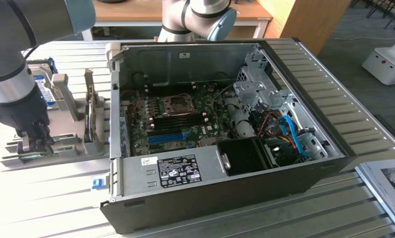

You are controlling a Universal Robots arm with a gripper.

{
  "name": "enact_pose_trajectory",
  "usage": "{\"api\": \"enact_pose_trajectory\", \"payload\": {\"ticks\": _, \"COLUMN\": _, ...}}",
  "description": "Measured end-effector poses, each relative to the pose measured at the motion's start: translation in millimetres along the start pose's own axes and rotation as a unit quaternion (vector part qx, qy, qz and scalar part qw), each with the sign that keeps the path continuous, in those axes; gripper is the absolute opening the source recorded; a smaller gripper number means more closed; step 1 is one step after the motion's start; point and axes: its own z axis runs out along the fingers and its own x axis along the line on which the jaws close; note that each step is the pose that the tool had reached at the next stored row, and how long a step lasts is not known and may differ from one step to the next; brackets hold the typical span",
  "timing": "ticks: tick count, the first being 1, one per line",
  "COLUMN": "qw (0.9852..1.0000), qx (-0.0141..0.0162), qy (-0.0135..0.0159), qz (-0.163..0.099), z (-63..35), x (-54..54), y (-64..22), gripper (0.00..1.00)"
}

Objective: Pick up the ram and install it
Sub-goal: 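Pick up the ram and move it above insertion slot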

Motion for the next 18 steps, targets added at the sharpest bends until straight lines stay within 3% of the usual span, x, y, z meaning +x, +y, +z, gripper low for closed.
{"api": "enact_pose_trajectory", "payload": {"ticks": 18, "qw": 1.0, "qx": -0.0001, "qy": 0.0001, "qz": 0.0, "z": 12.0, "x": 0.3, "y": -0.5, "gripper": 0.3}}
